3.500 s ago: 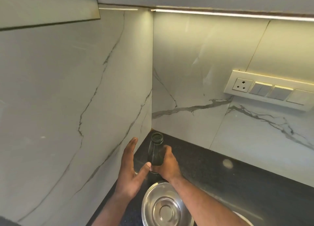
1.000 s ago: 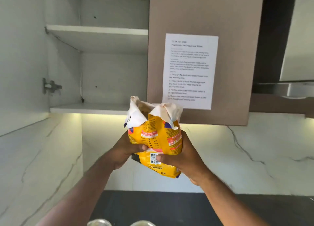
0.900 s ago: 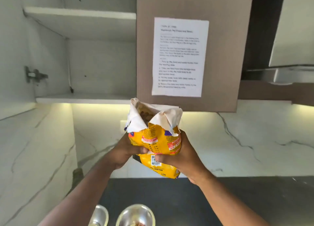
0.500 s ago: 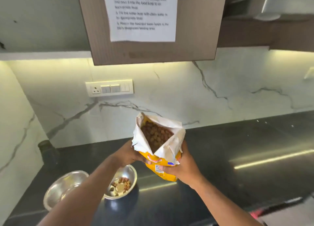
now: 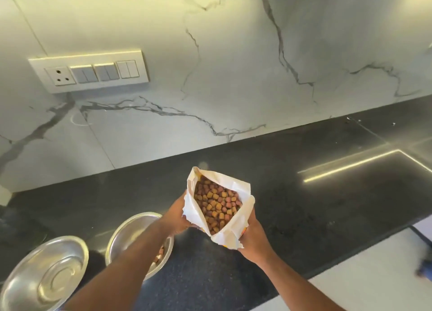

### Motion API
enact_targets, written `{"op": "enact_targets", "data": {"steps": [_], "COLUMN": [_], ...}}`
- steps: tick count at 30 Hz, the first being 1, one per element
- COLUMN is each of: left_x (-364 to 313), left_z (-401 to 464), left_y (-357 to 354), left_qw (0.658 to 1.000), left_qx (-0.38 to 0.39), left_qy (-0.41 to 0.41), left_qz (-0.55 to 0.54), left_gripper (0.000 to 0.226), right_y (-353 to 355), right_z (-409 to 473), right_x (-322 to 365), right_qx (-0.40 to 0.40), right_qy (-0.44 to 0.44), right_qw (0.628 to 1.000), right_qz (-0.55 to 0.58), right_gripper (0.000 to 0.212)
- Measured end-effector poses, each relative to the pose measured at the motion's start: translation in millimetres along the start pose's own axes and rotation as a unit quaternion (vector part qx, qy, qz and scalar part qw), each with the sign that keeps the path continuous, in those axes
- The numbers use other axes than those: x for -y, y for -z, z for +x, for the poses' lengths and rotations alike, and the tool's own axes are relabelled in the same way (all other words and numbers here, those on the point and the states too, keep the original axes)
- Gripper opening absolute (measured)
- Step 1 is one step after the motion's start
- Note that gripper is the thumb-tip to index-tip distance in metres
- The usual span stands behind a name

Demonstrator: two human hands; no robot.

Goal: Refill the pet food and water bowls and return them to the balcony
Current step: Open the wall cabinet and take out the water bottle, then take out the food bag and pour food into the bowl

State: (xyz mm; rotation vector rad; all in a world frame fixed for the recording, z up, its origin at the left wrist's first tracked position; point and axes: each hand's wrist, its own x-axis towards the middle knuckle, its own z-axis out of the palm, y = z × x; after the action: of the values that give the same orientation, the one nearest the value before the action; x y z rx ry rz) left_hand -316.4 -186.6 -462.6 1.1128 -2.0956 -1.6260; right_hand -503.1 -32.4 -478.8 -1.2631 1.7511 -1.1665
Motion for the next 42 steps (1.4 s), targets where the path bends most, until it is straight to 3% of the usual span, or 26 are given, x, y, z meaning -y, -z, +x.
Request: {"op": "enact_targets", "data": {"steps": [10, 17, 24, 29, 33, 37, 42], "left_x": [14, 12, -12, -49, -93, -135, -174], "left_z": [21, 4, -50, -99, -147, -202, -290], "left_y": [7, 16, 21, 21, 23, 34, 46], "left_qw": [0.999, 0.996, 0.991, 0.954, 0.918, 0.871, 0.802], "left_qx": [0.034, 0.011, -0.129, -0.292, -0.375, -0.461, -0.559], "left_qy": [0.032, 0.053, 0.034, -0.049, -0.124, -0.17, -0.194], "left_qz": [0.008, 0.074, -0.002, -0.038, -0.034, 0.007, 0.081], "left_gripper": [0.066, 0.105, 0.105, 0.082, 0.077, 0.078, 0.078], "right_y": [-15, -8, 20, 39, 36, 18, -1], "right_z": [12, 2, -26, -40, -52, -59, -83], "right_x": [-11, 1, 35, 79, 144, 220, 317], "right_qx": [-0.013, -0.007, -0.002, 0.031, 0.013, -0.058, -0.139], "right_qy": [-0.016, 0.001, 0.024, 0.081, 0.186, 0.337, 0.469], "right_qw": [0.999, 1.0, 1.0, 0.996, 0.982, 0.936, 0.869], "right_qz": [-0.042, -0.029, 0.012, 0.006, -0.035, -0.087, -0.076], "right_gripper": [0.104, 0.119, 0.148, 0.127, 0.108, 0.086, 0.077]}}
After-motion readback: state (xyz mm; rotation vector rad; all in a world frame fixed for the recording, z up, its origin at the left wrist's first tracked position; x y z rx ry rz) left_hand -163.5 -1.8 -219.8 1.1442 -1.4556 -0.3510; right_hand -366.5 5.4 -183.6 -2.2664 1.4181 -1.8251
